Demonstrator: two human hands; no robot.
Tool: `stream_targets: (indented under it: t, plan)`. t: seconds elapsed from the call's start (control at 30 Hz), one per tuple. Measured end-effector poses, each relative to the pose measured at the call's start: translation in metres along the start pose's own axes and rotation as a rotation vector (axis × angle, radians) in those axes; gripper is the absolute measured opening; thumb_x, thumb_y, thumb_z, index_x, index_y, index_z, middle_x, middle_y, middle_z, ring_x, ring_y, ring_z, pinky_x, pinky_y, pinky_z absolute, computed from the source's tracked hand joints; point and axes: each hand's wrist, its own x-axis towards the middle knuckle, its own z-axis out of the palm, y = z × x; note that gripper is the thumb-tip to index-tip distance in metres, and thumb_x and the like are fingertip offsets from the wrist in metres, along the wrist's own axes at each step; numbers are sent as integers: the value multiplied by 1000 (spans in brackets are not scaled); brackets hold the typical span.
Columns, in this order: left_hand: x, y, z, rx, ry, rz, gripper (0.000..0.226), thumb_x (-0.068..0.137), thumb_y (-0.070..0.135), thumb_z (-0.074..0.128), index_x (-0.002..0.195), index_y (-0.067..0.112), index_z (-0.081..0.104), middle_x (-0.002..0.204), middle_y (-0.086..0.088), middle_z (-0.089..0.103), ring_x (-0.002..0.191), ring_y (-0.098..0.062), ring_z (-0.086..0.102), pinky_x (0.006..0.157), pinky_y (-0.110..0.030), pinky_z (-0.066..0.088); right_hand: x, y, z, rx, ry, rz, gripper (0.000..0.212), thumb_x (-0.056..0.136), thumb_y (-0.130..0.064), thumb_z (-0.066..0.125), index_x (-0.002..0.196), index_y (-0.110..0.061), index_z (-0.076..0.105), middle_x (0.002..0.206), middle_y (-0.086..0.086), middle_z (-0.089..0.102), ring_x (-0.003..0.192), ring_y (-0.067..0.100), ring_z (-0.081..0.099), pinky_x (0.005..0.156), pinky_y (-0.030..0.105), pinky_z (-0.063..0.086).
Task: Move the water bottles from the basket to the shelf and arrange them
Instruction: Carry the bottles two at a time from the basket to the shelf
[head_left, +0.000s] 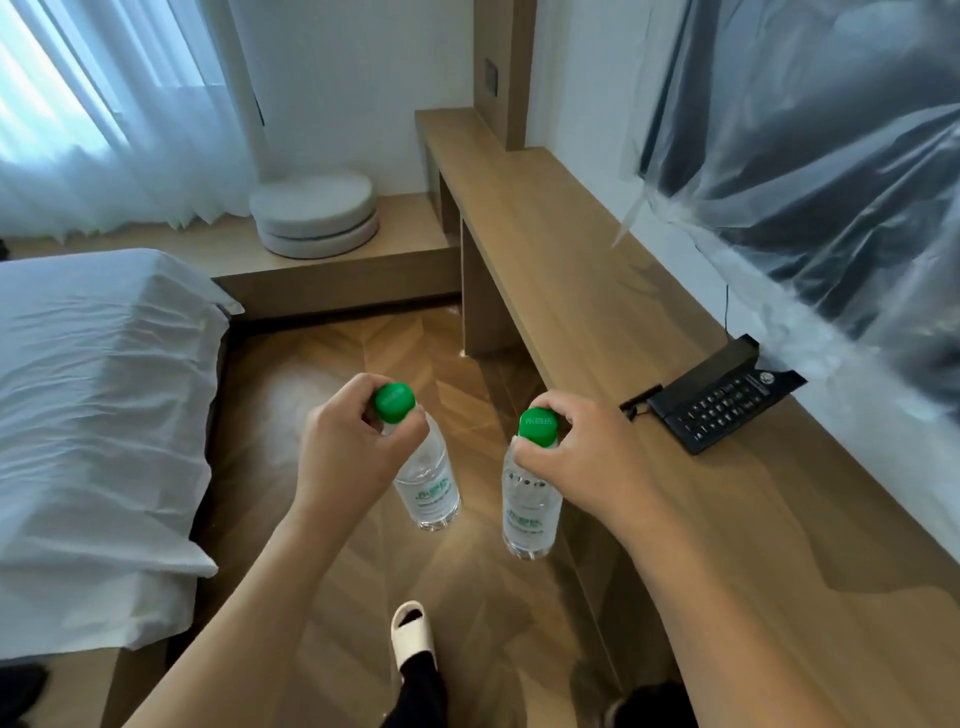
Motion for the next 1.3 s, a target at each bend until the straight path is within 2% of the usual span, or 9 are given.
stream_targets:
  t: [0.07,0.27,0.5,0.63,0.77,0.97,1.1,1.3]
  plan:
    - [38,-16,4,-5,-18,22,14,76,17,77,81,19,64,63,1,58,56,-18,51,54,-32,45,38,-4,11,-11,6,20,16,71,-40,68,75,-28,59,67,-7,61,68,10,59,58,33,50]
    - [159,-58,3,-32,-67,77,15,75,17,77,84,18,65,62,12,53,56,-6,49,52,-12,37,153,-30,39,0,39,22,16,74,-40,69,80,-28,61,71,-8,62,71,11,61,60,34,55]
    - [285,-95,5,-34,-51,82,15,76,17,77,84,17,64,62,10,54,57,-4,50,52,-10,37,270,-67,64,26,132,25,17,73,-38,71,85,-29,64,74,-8,64,72,12,62,63,40,57]
    - [350,-123,15,-59,-48,62,14,76,15,76,83,17,64,60,9,52,54,-5,47,51,-12,37,340,-74,86,54,99,63,17,73,-39,71,84,-29,63,75,-9,64,75,13,63,64,41,58]
    - [419,-157,34,-34,-67,74,15,77,17,77,87,16,65,64,8,56,58,-5,50,51,-12,39,413,-73,109,55,81,97,15,73,-37,71,82,-28,64,72,-7,64,73,13,63,61,34,55]
    - [536,-191,64,-16,-119,77,16,77,19,77,89,18,66,67,12,57,61,-3,53,55,-10,41,541,-70,136,87,63,77,14,71,-35,72,78,-26,63,67,-7,60,66,11,58,57,33,50]
    - [611,-201,81,-24,-120,117,17,77,20,77,90,18,65,68,14,56,64,-2,55,57,-8,41,617,-75,143,76,59,59,16,72,-38,71,81,-29,62,70,-7,61,72,14,61,62,40,56]
    - [717,-226,107,-41,-122,113,16,79,18,76,91,15,65,65,14,51,58,-3,49,53,-9,38,721,-81,147,69,116,97,16,74,-39,71,82,-29,62,73,-9,62,74,13,61,63,41,57]
